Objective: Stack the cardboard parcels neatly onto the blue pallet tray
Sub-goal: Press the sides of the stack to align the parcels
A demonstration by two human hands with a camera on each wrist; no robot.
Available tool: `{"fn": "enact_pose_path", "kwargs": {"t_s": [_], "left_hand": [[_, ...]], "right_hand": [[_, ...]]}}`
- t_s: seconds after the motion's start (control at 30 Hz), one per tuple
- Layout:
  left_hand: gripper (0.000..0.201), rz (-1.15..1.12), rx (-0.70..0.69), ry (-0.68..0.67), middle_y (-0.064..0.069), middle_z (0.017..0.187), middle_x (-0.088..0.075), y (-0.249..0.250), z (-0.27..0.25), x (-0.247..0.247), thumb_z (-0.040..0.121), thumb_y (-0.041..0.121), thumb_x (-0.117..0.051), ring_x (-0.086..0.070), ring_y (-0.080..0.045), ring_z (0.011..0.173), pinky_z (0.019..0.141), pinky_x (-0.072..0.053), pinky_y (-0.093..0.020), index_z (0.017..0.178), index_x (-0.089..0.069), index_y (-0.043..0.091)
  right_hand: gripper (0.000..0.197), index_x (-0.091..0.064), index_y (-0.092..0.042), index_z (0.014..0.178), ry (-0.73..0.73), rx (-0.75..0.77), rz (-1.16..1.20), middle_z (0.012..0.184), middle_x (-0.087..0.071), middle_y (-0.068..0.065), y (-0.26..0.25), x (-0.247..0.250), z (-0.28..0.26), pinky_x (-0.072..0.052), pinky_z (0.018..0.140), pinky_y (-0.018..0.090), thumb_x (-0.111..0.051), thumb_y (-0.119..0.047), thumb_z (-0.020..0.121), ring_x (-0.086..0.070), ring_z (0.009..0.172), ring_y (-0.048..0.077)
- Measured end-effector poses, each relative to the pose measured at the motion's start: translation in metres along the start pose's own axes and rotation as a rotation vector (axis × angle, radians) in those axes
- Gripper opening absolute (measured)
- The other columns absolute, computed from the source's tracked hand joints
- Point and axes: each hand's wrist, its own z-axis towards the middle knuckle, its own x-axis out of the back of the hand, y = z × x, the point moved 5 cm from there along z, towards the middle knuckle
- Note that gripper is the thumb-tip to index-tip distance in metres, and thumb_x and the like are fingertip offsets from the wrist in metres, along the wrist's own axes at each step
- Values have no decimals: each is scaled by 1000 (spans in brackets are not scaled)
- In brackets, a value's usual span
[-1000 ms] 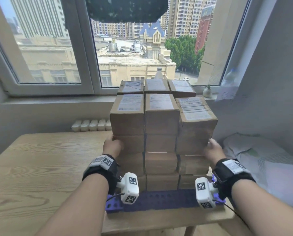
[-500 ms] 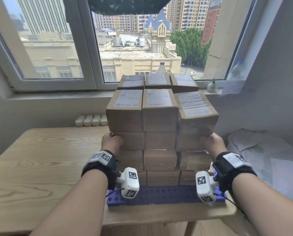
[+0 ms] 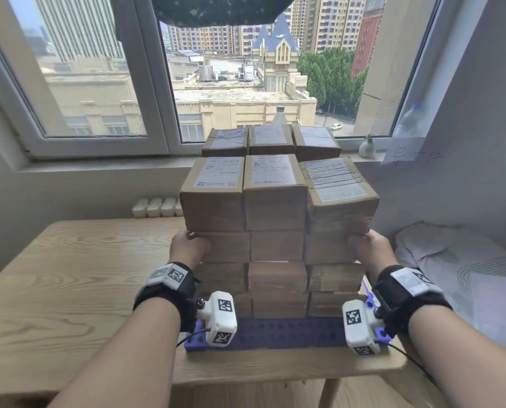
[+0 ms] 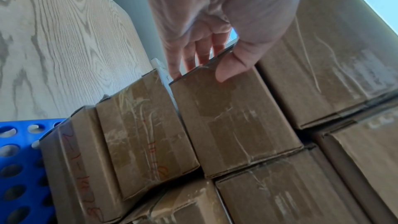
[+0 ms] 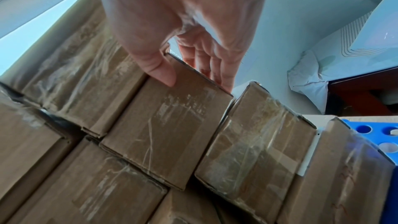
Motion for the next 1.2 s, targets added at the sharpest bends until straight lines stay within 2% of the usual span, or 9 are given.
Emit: {"fn": "enact_pose_path", "kwargs": {"t_s": [0.17, 0.37, 0.6, 0.7, 0.83, 0.9, 0.97, 1.1, 1.2], "left_hand": [[20, -16, 9, 10, -2, 64, -58, -2, -8, 2, 55, 0, -55, -51, -23, 64, 65, -40, -33, 69, -60, 15], [22, 2, 6, 32, -3, 71, -60, -6, -11, 1, 64, -6, -58, -54, -23, 69, 66, -43, -31, 80, -61, 9], [35, 14, -12, 123, -5, 99, -65, -16, -10, -1, 77, -7, -54, -61, -28, 93, 74, -47, -32, 107, -61, 9], [46, -66, -110, 363, -5, 120, -61, 1, -19, 17, 81, -6, -48, -59, -23, 108, 90, -46, -30, 123, -56, 11], [47, 28, -581, 745, -19, 111, -58, 72, -52, 34, 68, -12, -37, -54, -32, 101, 85, -35, -20, 108, -59, 0], [48, 107, -789, 653, -15, 106, -61, 113, -72, 17, 64, -14, -36, -54, -27, 101, 88, -36, -18, 100, -63, 2], [44, 238, -919, 374, -6, 110, -65, 149, -84, -15, 72, -12, -40, -56, -21, 110, 96, -41, -25, 98, -69, 9], [36, 769, -796, -225, 4, 142, -53, 167, -78, -82, 96, 16, -45, -43, -17, 134, 112, -32, -33, 124, -65, 24], [37, 836, -686, -355, 3, 144, -52, 168, -69, -88, 100, 24, -39, -45, -19, 133, 109, -35, -32, 130, -61, 28]], "right_hand": [[50, -67, -17, 77, -17, 34, -6, 78, -67, 3, 4, 3, -4, -50, 82, 46, -48, -48, 42, -58, 77, 26], [36, -71, -32, 69, -1, 39, 39, 70, -64, -2, 1, 3, -12, -46, 75, 42, -50, -46, 42, -54, 74, 23], [22, -66, -21, 83, 40, 59, 5, 83, -68, -2, 8, 6, -17, -50, 85, 42, -59, -31, 65, -62, 82, 23], [18, -65, -19, 89, 192, -34, -31, 89, -69, 3, 14, 18, -28, -49, 81, 35, -60, -28, 75, -64, 89, 28], [16, -67, -10, 64, 228, -92, -182, 65, -66, 8, 23, 20, -47, -49, 68, 31, -55, -17, 74, -62, 76, 33], [25, -64, -8, 54, 58, -91, -201, 48, -60, 6, 26, 0, -55, -46, 55, 24, -58, -10, 78, -61, 59, 27], [27, -66, -6, 60, -223, -144, -112, 45, -62, 3, 29, -34, -64, -46, 44, 18, -57, 0, 85, -59, 40, 14], [17, -70, -15, 85, -703, -178, -142, 77, -75, 0, 26, -92, -90, -52, 58, 21, -57, -11, 95, -69, 64, 10], [17, -72, -15, 98, -750, -134, -145, 91, -73, 0, 21, -114, -104, -53, 71, 21, -55, -16, 98, -68, 76, 8]]}}
